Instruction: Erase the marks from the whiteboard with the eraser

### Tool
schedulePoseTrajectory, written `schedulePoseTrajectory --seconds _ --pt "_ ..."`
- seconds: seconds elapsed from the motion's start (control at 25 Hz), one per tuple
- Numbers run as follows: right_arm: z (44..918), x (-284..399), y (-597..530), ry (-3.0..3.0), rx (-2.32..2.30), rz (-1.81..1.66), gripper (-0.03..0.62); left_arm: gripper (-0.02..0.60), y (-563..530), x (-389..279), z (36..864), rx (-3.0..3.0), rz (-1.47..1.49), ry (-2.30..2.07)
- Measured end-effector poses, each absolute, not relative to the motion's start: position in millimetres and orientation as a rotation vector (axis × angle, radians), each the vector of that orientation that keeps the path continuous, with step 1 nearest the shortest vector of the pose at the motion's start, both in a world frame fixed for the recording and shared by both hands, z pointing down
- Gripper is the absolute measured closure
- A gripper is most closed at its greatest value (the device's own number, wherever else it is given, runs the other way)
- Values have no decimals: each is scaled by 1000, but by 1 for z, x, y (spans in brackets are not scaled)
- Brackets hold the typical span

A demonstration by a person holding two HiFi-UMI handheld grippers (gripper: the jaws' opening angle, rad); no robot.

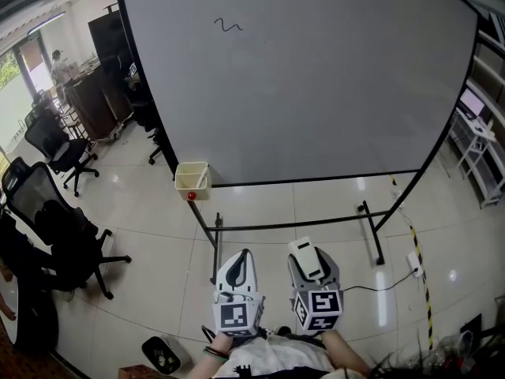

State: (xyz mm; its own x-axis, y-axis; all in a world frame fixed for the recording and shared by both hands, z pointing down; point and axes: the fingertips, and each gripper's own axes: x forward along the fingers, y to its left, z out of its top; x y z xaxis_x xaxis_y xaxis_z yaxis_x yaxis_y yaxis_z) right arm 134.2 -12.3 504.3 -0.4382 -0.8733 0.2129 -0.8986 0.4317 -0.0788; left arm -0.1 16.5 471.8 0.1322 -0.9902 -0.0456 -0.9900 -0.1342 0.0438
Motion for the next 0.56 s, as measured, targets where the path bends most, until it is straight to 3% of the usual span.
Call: schedulePoseTrajectory --seconds 0.56 --pt "507 136 -4 -2535 1551 276 316 578 25 7 474 2366 -103 -2072"
